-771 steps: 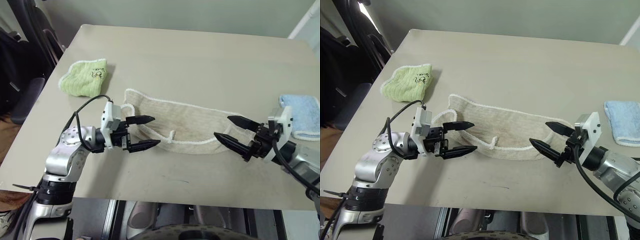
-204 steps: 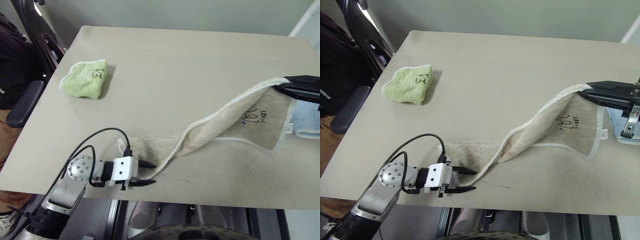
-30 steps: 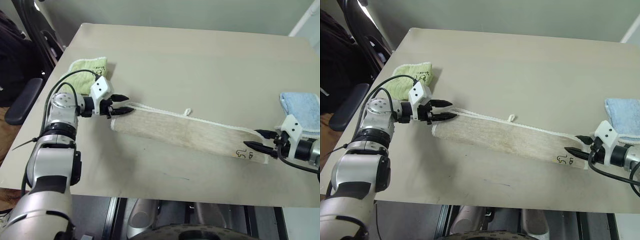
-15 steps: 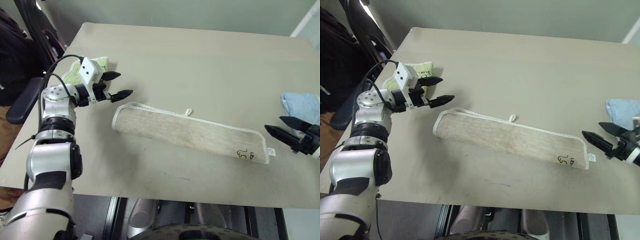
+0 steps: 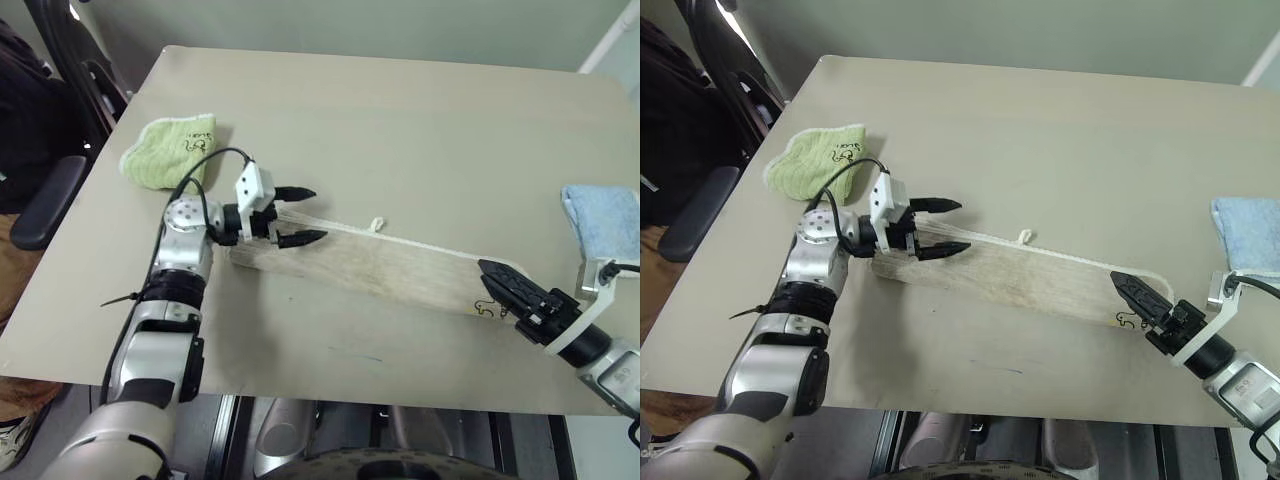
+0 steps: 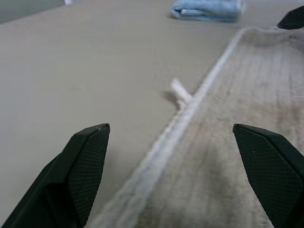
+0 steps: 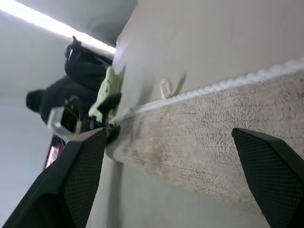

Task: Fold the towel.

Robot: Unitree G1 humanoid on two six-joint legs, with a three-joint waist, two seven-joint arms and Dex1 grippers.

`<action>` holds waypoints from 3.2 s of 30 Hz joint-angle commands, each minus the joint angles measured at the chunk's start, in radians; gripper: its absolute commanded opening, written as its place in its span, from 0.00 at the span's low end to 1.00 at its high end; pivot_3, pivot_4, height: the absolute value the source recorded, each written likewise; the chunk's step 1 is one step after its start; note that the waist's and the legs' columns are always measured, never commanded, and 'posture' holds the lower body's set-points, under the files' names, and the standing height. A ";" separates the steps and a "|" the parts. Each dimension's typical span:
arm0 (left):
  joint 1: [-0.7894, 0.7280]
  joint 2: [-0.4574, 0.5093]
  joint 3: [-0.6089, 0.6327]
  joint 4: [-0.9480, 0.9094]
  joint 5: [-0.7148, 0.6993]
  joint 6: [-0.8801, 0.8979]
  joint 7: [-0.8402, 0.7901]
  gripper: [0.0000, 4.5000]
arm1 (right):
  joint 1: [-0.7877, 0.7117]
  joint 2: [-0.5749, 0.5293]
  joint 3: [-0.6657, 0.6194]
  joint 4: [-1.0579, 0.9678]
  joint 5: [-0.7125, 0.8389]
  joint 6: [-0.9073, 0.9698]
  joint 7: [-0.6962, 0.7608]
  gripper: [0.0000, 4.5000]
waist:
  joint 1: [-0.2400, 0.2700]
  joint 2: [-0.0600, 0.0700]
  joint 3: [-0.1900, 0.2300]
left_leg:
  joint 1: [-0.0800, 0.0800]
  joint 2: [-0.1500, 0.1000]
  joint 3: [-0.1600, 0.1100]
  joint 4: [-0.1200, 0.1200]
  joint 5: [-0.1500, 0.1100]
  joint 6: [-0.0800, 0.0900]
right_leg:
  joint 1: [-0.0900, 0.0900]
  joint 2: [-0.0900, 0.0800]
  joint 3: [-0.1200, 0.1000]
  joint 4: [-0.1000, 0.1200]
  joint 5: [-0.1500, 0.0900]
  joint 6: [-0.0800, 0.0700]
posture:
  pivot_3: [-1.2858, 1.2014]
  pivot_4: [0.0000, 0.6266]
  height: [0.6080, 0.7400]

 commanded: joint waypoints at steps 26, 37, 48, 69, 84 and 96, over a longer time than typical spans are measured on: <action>0.147 -0.052 -0.101 -0.353 -0.049 0.133 0.056 1.00 | 0.257 -0.082 0.022 0.132 0.018 -0.059 0.027 0.99 | 0.006 -0.001 -0.001 | 0.001 -0.002 0.000 0.000 -0.013 -0.004 | 0.002 -0.002 0.000 -0.001 -0.005 -0.005 | 0.52 0.24 0.95; 0.148 -0.065 -0.113 -0.398 -0.054 0.170 0.088 1.00 | 0.166 -0.121 -0.055 0.224 0.020 -0.098 0.033 0.99 | 0.007 -0.003 -0.002 | 0.001 -0.006 -0.002 0.002 -0.015 0.000 | 0.006 -0.005 0.001 -0.004 -0.004 -0.004 | 0.52 0.24 0.95; 0.147 -0.061 -0.111 -0.395 -0.050 0.169 0.103 1.00 | 0.160 -0.113 -0.012 0.169 0.052 -0.024 0.046 0.99 | 0.006 -0.002 -0.002 | 0.001 -0.006 -0.002 -0.001 -0.013 -0.004 | 0.005 -0.004 0.001 -0.004 -0.005 -0.004 | 0.52 0.24 0.95; 0.141 -0.060 -0.107 -0.324 -0.035 0.102 0.102 1.00 | 0.098 -0.123 -0.031 0.234 0.015 -0.044 0.040 0.90 | 0.006 -0.002 -0.002 | 0.001 -0.006 -0.002 0.000 -0.014 -0.004 | 0.005 -0.004 0.001 -0.006 -0.005 -0.004 | 0.52 0.24 0.95; 0.124 -0.067 -0.103 -0.259 -0.028 0.048 0.108 1.00 | 0.117 -0.142 -0.084 0.201 0.050 -0.031 0.058 0.01 | 0.006 -0.002 -0.002 | 0.000 -0.006 -0.002 -0.001 -0.014 -0.004 | 0.005 -0.004 0.001 -0.007 -0.005 -0.004 | 0.52 0.24 0.95; 0.096 -0.080 -0.105 -0.221 -0.022 0.022 0.115 1.00 | 0.020 -0.333 0.057 -0.158 -0.062 0.016 0.052 0.01 | 0.003 -0.002 -0.002 | 0.000 -0.005 -0.002 0.000 -0.013 -0.005 | 0.005 -0.004 0.000 -0.007 -0.003 -0.006 | 0.52 0.24 0.95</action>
